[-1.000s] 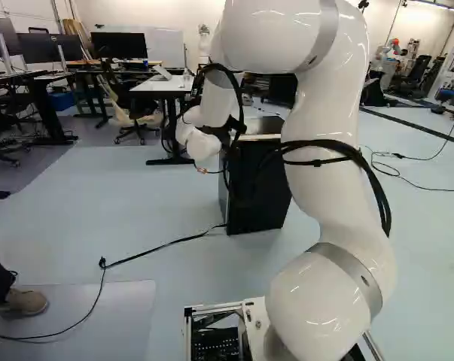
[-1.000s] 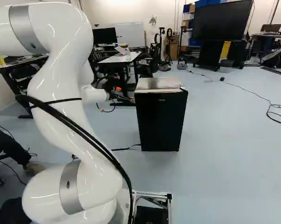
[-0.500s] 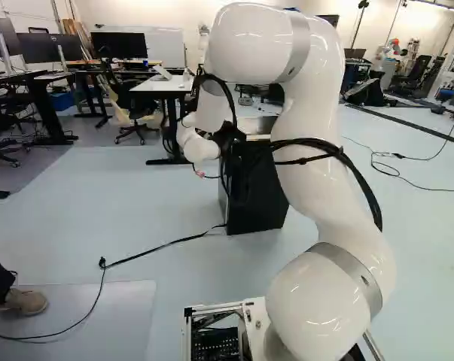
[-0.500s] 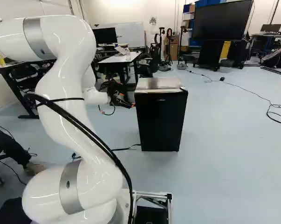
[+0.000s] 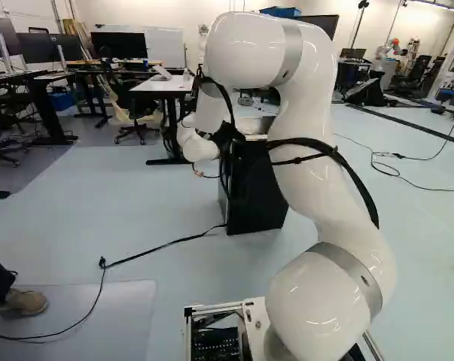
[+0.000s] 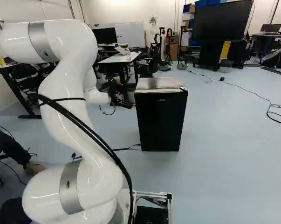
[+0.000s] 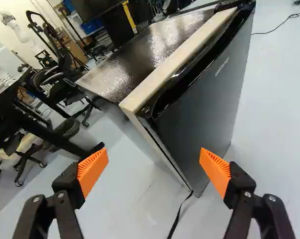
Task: Open the fridge door
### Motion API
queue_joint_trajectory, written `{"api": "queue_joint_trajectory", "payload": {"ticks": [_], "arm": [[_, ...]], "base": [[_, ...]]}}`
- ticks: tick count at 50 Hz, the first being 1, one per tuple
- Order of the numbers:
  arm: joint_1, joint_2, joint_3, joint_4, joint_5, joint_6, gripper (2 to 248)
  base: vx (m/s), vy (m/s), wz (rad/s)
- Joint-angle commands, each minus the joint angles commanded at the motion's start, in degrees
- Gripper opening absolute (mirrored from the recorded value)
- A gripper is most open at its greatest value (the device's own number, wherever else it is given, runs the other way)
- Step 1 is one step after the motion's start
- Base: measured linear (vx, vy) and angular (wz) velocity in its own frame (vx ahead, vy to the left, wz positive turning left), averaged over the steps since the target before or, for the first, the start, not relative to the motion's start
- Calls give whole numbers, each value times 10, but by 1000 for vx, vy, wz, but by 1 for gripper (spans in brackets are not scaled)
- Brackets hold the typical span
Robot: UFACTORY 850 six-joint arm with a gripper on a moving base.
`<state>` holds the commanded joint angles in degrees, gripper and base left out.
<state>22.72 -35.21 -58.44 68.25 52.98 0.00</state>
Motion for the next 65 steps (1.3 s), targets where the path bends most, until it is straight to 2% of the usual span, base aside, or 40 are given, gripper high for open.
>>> {"api": "queue_joint_trajectory", "payload": {"ticks": [65], "arm": [[-38, -36, -55, 68, 0, 0, 247]], "base": [[0, 0, 0]]}}
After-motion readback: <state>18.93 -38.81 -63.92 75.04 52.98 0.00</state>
